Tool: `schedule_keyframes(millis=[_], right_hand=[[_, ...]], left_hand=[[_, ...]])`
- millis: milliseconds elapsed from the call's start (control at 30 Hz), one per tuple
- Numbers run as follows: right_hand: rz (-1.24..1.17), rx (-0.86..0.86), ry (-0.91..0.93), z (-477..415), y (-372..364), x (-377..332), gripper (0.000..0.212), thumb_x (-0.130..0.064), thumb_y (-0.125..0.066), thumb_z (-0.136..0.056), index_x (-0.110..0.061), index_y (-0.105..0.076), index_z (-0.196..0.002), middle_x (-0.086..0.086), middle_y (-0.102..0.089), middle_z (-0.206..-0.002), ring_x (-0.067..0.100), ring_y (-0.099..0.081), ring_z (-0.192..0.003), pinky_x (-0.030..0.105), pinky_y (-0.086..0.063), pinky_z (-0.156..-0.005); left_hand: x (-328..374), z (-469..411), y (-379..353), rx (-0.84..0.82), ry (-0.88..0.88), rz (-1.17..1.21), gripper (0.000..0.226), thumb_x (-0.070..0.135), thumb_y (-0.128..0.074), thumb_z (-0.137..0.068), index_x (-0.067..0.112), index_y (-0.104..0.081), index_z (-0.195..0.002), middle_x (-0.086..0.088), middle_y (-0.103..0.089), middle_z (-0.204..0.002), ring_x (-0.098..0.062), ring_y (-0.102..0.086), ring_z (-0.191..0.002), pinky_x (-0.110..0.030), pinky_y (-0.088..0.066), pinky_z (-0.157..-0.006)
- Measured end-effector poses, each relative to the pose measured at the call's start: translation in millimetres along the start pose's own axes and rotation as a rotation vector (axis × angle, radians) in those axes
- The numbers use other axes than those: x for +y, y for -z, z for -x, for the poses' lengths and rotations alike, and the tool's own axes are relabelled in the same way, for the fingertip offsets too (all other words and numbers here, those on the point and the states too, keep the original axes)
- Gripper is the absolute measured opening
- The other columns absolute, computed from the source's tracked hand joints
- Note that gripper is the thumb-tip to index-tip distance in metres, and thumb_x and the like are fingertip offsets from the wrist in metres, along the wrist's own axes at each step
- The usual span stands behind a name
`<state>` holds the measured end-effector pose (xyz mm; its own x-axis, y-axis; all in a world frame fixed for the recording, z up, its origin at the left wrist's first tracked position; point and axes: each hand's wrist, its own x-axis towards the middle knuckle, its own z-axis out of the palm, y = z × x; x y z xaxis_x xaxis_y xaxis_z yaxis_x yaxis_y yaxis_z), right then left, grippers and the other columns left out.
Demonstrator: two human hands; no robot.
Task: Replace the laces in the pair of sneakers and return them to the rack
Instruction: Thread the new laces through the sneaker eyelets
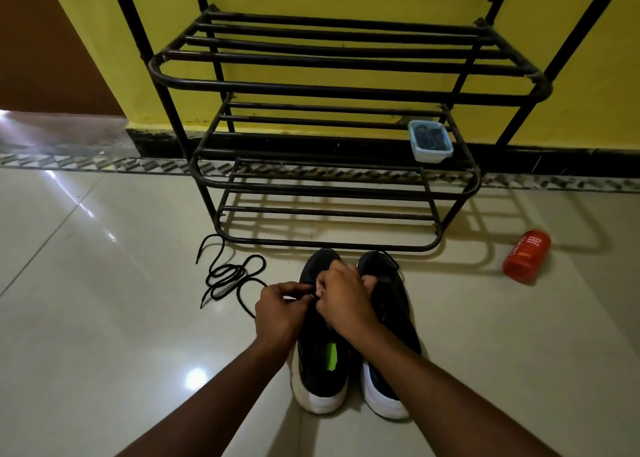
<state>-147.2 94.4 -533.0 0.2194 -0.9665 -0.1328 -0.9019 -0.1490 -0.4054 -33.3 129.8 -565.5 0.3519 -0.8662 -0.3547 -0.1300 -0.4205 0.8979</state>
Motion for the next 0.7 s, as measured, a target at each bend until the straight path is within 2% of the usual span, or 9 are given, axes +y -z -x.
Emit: schedule_keyframes(millis=[67, 167, 233, 333, 467, 567, 700], right_hand=[[-0.052, 0.005, -0.031, 0, 0, 2, 0.017, -0.011, -0.062, -0.082, -0.028, -0.063, -0.082, -0.008, -0.049, -0.103, 0.018, -0.046, -0.114, 0.038, -0.026, -0.084], [-0.076, 0.037, -0.051, 3, -5, 5, 0.020, -0.011, -0.062, -0.084, -0.029, -0.067, -0.089, -0.009, -0.051, -0.105, 0.017, -0.047, -0.115, 0.039, -0.028, -0.087], [-0.074, 0.067, -0.055, 6, -10, 6, 0.018, -0.014, -0.060, -0.088, -0.029, -0.067, -0.094, -0.007, -0.053, -0.108, 0.017, -0.047, -0.116, 0.040, -0.030, -0.091], [-0.060, 0.148, -0.060, 11, -18, 4, 0.015, -0.017, -0.058, -0.091, -0.027, -0.067, -0.098, -0.005, -0.054, -0.110, 0.019, -0.047, -0.117, 0.040, -0.030, -0.092], [0.066, 0.135, 0.030, 12, -19, 2, 0.029, -0.014, -0.061, -0.086, -0.023, -0.066, -0.114, 0.000, -0.053, -0.121, 0.024, -0.042, -0.122, 0.045, -0.029, -0.098], [0.186, 0.179, 0.124, 12, -21, 2, 0.034, -0.009, -0.072, -0.075, -0.017, -0.069, -0.108, 0.006, -0.057, -0.112, 0.030, -0.051, -0.114, 0.049, -0.036, -0.095], [0.066, 0.193, 0.011, 15, -24, 0, 0.030, -0.009, -0.067, -0.081, -0.022, -0.066, -0.108, 0.001, -0.057, -0.114, 0.025, -0.048, -0.119, 0.046, -0.031, -0.097]], left_hand=[[2, 0, 1, -0.026, -0.006, 0.025, 0.011, 0.022, -0.071, -0.087, 0.025, -0.081, -0.085, 0.002, -0.077, -0.079, -0.016, -0.075, -0.077, -0.046, -0.063, -0.080], [3, -6, 4, -0.066, -0.003, 0.046, 0.024, 0.033, -0.064, -0.095, 0.024, -0.079, -0.079, -0.002, -0.075, -0.076, -0.021, -0.073, -0.079, -0.051, -0.061, -0.081], [2, -9, 3, -0.064, 0.004, 0.040, 0.021, 0.029, -0.066, -0.096, 0.025, -0.078, -0.079, 0.000, -0.076, -0.079, -0.021, -0.074, -0.083, -0.053, -0.059, -0.087], [-2, -9, 0, -0.015, -0.029, 0.008, 0.014, 0.017, -0.072, -0.091, 0.024, -0.077, -0.080, 0.006, -0.077, -0.080, -0.014, -0.073, -0.086, -0.048, -0.058, -0.091], [-3, -10, -2, 0.007, -0.098, -0.052, 0.013, 0.019, -0.073, -0.090, 0.026, -0.074, -0.079, 0.009, -0.075, -0.080, -0.012, -0.072, -0.084, -0.047, -0.058, -0.086], [-2, -13, -2, -0.020, -0.106, -0.035, 0.015, 0.014, -0.070, -0.092, 0.024, -0.074, -0.082, 0.005, -0.075, -0.081, -0.014, -0.072, -0.084, -0.048, -0.059, -0.087], [-6, -12, -2, -0.037, -0.120, -0.001, 0.017, 0.008, -0.067, -0.093, 0.020, -0.075, -0.085, 0.004, -0.076, -0.083, -0.014, -0.073, -0.086, -0.047, -0.058, -0.089]])
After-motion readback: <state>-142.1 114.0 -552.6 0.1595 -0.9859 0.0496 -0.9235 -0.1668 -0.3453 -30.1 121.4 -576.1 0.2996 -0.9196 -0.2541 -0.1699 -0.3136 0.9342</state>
